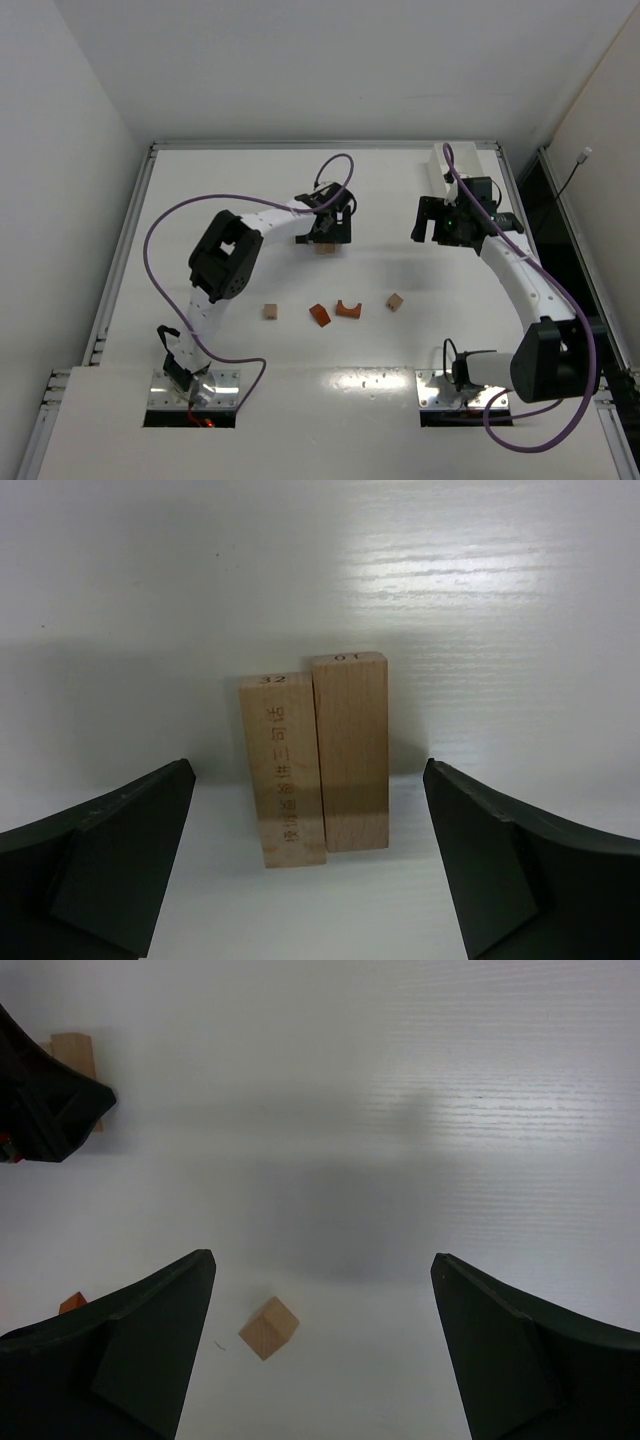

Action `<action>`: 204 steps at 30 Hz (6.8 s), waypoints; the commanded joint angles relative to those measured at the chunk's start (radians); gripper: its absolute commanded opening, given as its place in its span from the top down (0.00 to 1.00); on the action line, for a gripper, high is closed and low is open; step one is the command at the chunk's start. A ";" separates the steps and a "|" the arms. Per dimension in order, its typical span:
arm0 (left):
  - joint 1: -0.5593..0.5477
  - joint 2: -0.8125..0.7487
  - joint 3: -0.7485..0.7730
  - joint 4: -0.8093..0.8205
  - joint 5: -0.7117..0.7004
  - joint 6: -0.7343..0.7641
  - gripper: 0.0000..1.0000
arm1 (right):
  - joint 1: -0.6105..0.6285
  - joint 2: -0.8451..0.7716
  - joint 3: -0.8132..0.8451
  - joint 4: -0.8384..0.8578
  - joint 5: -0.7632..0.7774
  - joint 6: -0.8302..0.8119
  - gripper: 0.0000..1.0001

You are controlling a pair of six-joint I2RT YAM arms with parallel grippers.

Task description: Build the wood block tower

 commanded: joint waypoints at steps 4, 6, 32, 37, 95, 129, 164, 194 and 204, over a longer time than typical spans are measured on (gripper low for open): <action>-0.007 -0.108 -0.025 -0.026 -0.060 0.097 0.00 | 0.005 -0.044 -0.019 0.028 0.021 -0.015 0.12; -0.018 -0.171 -0.025 -0.014 -0.095 0.123 0.00 | 0.005 -0.057 -0.033 0.037 0.041 -0.033 0.06; 0.376 -0.720 -0.238 -0.034 -0.152 0.330 0.00 | 0.321 -0.078 -0.061 -0.189 -0.168 -0.650 0.40; 0.510 -0.729 -0.247 -0.054 -0.068 0.321 0.00 | 0.332 0.024 -0.018 -0.213 -0.206 -0.552 0.41; 0.597 -0.472 -0.082 -0.054 0.228 0.243 0.00 | 0.409 0.418 0.033 -0.227 -0.057 -0.530 0.55; 0.579 -0.726 -0.344 -0.010 -0.079 0.265 0.00 | 0.452 0.692 0.892 -0.253 -0.013 0.144 1.00; 0.579 -0.629 -0.312 0.001 0.044 0.296 0.00 | 0.482 1.016 1.041 -0.308 -0.002 0.184 1.00; 0.579 -0.583 -0.293 0.001 0.072 0.287 0.00 | 0.482 1.064 1.053 -0.318 0.047 0.244 1.00; 0.579 -0.583 -0.293 0.001 0.081 0.287 0.00 | 0.482 1.073 1.071 -0.308 0.006 0.253 1.00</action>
